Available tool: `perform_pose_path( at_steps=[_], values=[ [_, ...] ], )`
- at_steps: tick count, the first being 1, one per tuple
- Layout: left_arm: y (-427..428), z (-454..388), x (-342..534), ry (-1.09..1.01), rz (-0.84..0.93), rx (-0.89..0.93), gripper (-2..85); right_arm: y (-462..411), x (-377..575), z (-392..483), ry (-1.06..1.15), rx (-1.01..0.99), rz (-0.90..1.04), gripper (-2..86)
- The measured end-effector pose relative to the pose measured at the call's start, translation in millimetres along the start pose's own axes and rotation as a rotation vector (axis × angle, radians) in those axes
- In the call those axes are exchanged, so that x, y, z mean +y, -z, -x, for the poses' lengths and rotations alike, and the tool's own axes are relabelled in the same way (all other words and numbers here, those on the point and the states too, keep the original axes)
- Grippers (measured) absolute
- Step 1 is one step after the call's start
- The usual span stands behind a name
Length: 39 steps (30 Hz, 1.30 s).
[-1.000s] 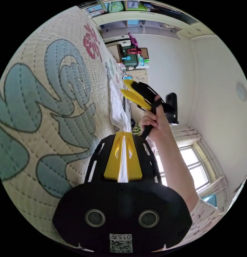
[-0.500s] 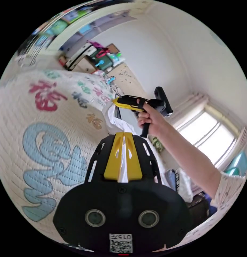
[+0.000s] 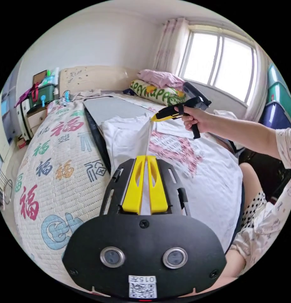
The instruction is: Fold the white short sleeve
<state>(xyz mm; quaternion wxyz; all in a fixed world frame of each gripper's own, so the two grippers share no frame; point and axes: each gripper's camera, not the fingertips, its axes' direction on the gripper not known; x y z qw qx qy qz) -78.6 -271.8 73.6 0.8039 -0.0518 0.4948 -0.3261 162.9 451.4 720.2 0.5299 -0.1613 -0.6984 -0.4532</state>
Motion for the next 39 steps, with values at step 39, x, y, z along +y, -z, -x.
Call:
perform_pose_path(
  at_steps=[39],
  values=[
    [4.7, 123.1, -92.7, -0.094, -0.009, 0.056, 0.7, 88.1, 74.7, 66.2, 0.219, 0.127, -0.008, 4.5]
  ],
)
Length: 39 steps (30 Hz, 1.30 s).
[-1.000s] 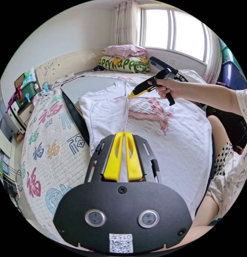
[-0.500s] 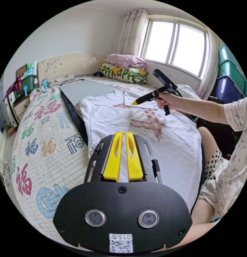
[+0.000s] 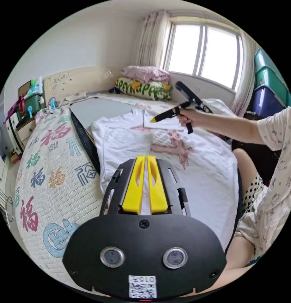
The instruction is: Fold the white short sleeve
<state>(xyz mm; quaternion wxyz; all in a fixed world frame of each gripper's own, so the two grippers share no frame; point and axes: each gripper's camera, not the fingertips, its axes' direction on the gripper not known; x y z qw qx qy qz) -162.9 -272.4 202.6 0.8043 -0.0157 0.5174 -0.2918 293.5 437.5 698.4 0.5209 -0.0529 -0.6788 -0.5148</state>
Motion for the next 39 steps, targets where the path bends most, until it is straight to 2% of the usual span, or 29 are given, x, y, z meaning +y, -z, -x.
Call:
perform_pose_path(
  at_steps=[3, 6, 9, 13, 16, 22, 25, 29, 32, 39],
  values=[
    [25.4, 31.3, 11.3, 0.077, -0.063, -0.095, 3.0, 46.8, 7.7, -44.2, -0.053, 0.051, -0.084, 5.9],
    [28.7, 79.3, 12.6, 0.231, -0.101, -0.084, 4.5, 87.0, 1.6, -90.8, -0.113, 0.098, -0.126, 7.8],
    [9.4, 121.6, -20.9, 0.241, -0.058, -0.108, 4.4, 106.3, -14.9, -127.1, -0.154, 0.092, -0.161, 9.7],
    [-26.5, 187.4, -70.6, 0.289, -0.063, -0.133, 6.3, 97.0, -48.4, -165.9, -0.229, 0.076, -0.156, 12.2],
    [-83.3, 254.3, -114.5, 0.378, 0.054, -0.180, 8.2, 80.2, -70.7, -182.1, -0.259, 0.091, -0.150, 13.3],
    [-156.2, 323.2, -146.2, 0.485, 0.176, -0.185, 10.5, 33.2, -99.4, -202.2, -0.283, 0.119, -0.077, 12.8],
    [-168.9, 338.3, -147.2, 0.493, 0.181, -0.151, 7.6, 26.2, -107.3, -206.0, -0.286, 0.126, -0.069, 10.4],
    [-173.2, 346.6, -150.2, 0.472, 0.229, -0.090, 1.7, 10.6, -108.9, -204.0, -0.235, 0.076, 0.014, 2.4],
    [-160.3, 344.3, -156.7, 0.442, 0.244, -0.111, 0.2, 13.4, -100.1, -200.2, -0.218, 0.145, 0.018, 0.4],
    [-81.5, 316.8, -202.3, 0.416, 0.077, -0.161, -0.5, 80.8, -83.0, -192.4, -0.247, 0.207, -0.153, -0.1]
  ],
)
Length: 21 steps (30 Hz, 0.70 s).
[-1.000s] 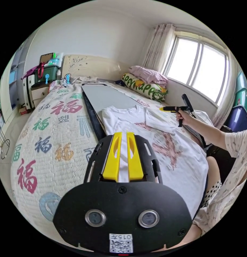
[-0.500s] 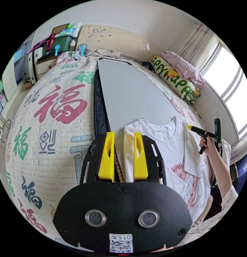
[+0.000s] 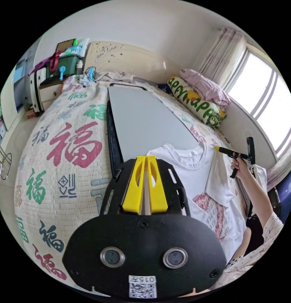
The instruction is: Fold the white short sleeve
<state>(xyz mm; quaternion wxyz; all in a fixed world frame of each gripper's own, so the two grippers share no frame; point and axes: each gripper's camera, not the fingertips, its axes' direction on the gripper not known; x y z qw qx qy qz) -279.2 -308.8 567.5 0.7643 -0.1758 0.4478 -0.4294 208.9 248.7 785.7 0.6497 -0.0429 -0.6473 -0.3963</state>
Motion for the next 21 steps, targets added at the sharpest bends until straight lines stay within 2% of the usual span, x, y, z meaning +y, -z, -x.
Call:
perform_pose_path(
  at_steps=[6, 10, 14, 18, 21],
  values=[
    [102.2, -66.7, 4.1, -0.163, -0.141, 0.000, -0.4, 92.3, 51.0, 17.1, 0.135, -0.001, -0.127, -0.4],
    [179.5, -112.5, 62.1, -0.297, -0.200, 0.011, -0.4, 183.1, 163.1, -2.5, 0.227, -0.148, -0.165, -0.6],
    [264.0, -173.4, 191.0, -0.496, -0.208, 0.096, -0.4, 250.5, 337.6, -15.3, 0.426, -0.193, -0.107, -0.6],
    [304.9, -209.3, 338.9, -0.515, -0.083, 0.245, -0.4, 246.7, 492.2, -31.4, 0.456, -0.236, 0.098, -0.5],
    [311.6, -246.9, 423.0, -0.566, 0.029, 0.242, -0.4, 229.4, 594.4, -34.4, 0.505, -0.179, 0.179, -0.3]
  ],
)
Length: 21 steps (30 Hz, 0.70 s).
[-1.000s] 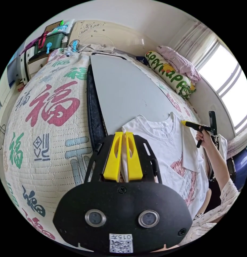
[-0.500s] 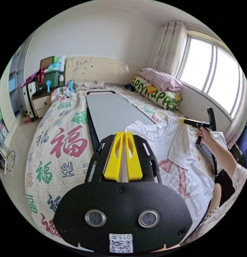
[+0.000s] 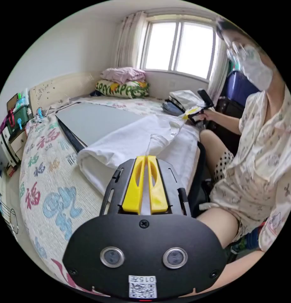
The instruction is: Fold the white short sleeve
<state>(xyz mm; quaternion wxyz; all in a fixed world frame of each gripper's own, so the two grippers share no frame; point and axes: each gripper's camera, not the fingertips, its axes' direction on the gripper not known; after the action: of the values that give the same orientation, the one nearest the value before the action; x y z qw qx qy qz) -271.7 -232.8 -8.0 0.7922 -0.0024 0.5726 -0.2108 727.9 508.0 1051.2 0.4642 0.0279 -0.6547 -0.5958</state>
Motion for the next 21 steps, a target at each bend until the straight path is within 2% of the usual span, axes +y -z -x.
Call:
perform_pose_path(
  at_steps=[4, 8, 11, 16, 21],
  values=[
    [-12.0, -62.3, 25.3, 0.041, 0.154, -0.118, -0.4, -32.2, 49.8, 1.5, 0.000, 0.020, 0.087, 0.8],
    [-3.5, -99.2, 35.0, 0.071, 0.164, -0.242, -0.4, -53.2, 81.3, -18.2, -0.042, 0.074, 0.150, 3.8],
    [6.7, -109.4, 35.2, 0.158, 0.190, -0.198, 0.6, -57.2, 102.4, -41.9, -0.113, 0.111, 0.098, 4.3],
    [7.2, -119.9, 52.1, 0.339, 0.035, -0.183, 6.7, -67.5, 124.5, -86.2, -0.187, 0.142, -0.001, 5.4],
    [-28.8, -125.3, 60.2, 0.399, 0.003, -0.168, 10.3, -79.7, 157.7, -119.3, -0.224, 0.130, -0.107, 6.2]
  ],
)
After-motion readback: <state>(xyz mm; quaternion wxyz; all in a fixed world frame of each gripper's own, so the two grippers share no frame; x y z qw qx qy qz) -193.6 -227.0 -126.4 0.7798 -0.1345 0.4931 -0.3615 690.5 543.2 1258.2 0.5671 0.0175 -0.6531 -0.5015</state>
